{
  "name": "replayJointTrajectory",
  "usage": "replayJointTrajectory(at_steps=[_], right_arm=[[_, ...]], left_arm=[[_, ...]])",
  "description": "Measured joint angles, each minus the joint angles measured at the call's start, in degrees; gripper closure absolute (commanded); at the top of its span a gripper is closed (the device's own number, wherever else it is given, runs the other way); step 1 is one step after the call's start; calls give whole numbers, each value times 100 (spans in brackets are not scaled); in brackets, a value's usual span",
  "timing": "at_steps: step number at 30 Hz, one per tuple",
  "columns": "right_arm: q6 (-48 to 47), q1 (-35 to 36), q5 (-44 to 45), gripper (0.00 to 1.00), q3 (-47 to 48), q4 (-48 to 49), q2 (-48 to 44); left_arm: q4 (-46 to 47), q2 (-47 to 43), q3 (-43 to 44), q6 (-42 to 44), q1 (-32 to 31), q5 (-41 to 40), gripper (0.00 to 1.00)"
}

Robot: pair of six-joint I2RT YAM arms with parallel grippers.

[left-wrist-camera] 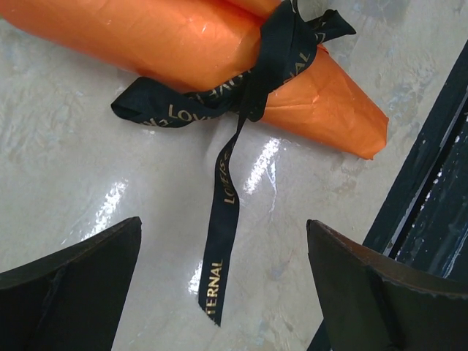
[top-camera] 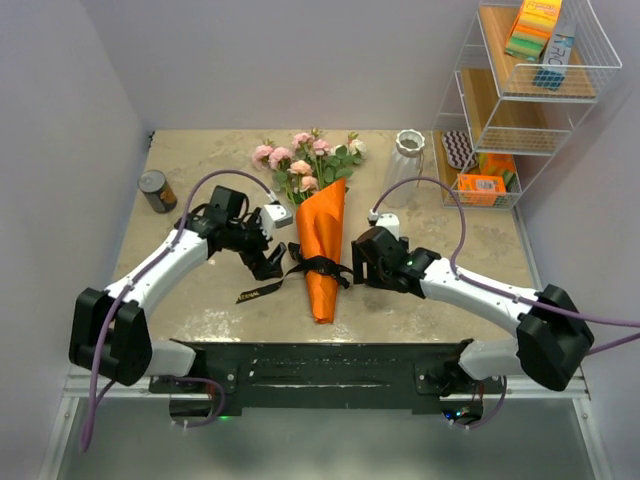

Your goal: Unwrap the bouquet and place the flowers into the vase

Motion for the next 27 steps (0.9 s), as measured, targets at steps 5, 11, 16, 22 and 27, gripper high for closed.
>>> replayJointTrajectory(at_steps=[5,11,16,22,27], right_arm=[[164,136,46,17,-166,138,153],[291,214,107,21,-264,400,404],[492,216,190,24,-402,431,511],[570,216,229,25,-422,625,691],[544,216,232,25,-420,811,1010]], left_arm=[[317,479,0,0,-326,-92,4],[734,949,-7,52,-544,-232,13],[970,1246,-28,205,-623,-256,18],[1102,1434,-35,385,-693,-262,21],[1257,1456,-170,444,-699,-304,39]])
